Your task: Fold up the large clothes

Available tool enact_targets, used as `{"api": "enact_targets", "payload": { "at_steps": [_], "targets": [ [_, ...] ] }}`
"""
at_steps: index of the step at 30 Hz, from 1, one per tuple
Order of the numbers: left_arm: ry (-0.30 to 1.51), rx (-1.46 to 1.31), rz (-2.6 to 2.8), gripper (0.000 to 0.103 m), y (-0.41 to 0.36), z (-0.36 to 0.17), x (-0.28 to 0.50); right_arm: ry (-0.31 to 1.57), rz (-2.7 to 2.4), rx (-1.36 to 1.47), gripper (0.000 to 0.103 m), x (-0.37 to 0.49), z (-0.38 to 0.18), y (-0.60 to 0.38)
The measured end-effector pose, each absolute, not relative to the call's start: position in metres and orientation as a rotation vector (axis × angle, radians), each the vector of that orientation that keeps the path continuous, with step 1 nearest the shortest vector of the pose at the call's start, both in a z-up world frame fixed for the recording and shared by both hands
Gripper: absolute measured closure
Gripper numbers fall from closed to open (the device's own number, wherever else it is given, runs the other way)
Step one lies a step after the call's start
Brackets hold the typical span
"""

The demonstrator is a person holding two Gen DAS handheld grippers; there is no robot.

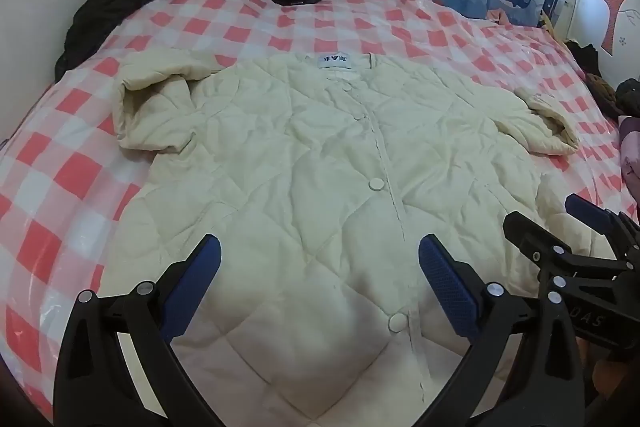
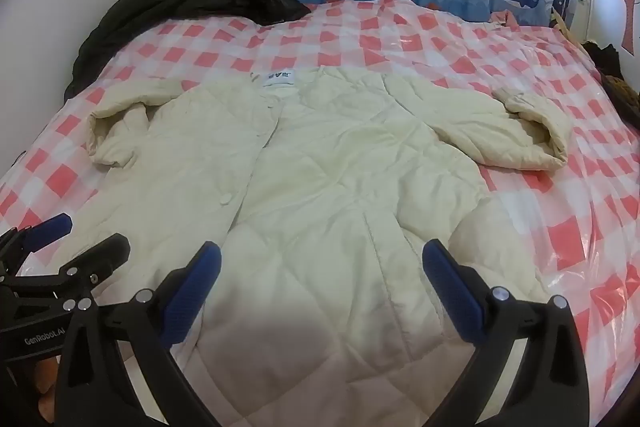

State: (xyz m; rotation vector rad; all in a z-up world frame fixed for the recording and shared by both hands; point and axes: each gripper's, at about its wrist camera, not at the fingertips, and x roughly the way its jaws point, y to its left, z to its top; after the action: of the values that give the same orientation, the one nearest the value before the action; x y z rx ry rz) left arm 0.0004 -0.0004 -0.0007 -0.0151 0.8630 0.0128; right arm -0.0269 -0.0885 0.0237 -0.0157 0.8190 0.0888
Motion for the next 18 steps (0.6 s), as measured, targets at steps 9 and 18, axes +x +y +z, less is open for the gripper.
{"api": "enact_targets", "payload": {
  "at_steps": [9,18],
  "targets": [
    [0.857,-0.02,0.013,0.008,0.003,0.0046,-0.0002,0.831,0.106,-0.008,0.006,-0.028,0.023,-0.0898],
    [0.878,-0.017,0.019,0.008,0.0043,-0.0007,0.0012,0.836,0.102,-0.013,0.006,-0.0295,0.0211,-0.0849]
  ]
}}
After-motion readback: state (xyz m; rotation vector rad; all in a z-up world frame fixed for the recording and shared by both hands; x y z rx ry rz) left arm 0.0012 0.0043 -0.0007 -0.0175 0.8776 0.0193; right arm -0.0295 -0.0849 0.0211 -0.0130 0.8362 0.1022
